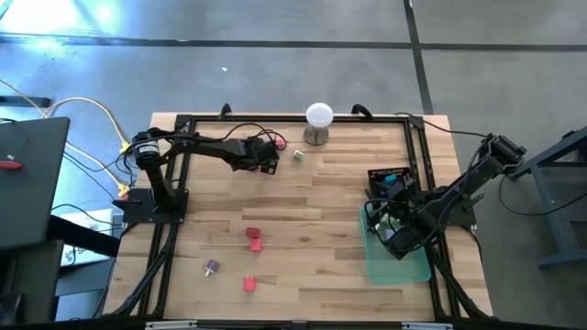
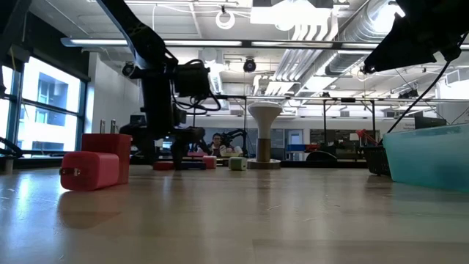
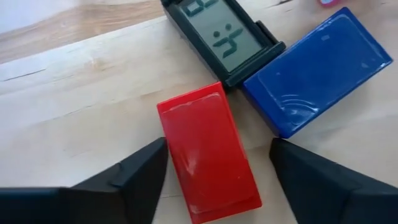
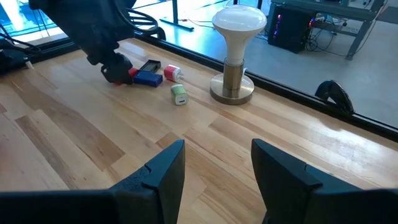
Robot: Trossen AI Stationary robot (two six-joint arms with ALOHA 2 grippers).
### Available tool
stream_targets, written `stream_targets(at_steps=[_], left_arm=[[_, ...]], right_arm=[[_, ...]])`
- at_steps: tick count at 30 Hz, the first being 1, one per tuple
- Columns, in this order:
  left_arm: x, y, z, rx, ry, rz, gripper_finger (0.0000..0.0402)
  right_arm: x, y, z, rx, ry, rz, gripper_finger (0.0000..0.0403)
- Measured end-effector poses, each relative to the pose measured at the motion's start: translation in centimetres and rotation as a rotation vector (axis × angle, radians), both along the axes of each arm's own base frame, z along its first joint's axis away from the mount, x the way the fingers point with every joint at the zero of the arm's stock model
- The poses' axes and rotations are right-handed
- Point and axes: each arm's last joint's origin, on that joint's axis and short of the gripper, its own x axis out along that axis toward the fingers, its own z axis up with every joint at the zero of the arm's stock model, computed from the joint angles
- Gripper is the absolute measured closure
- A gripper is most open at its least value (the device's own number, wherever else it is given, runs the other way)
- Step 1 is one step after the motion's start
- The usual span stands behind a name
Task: Pick & Place Office items
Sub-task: Put the red digital clock into the black basket
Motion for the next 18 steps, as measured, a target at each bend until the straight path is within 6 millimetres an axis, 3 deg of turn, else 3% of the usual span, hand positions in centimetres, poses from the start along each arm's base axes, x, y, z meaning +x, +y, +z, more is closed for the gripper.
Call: stream_targets(at_steps=[8, 13, 18], left_arm=[[0.18, -0.18, -0.05, -0.061, -0.008, -0.072, 0.0257], [0.25, -0.34, -0.05, -0.053, 0.045, -0.189, 0.0257], [0.28, -0.4, -0.06, -0.037, 0.047, -0.181, 0.0257]], right_arm=[[0.01, 0.01, 0.0, 0.001, -0.001, 0.0, 0.0231], [0.02, 0.02, 0.0, 0.002, -0.003, 0.0, 0.0231], [0.05, 0.04, 0.0, -0.004, 0.005, 0.005, 0.0231]])
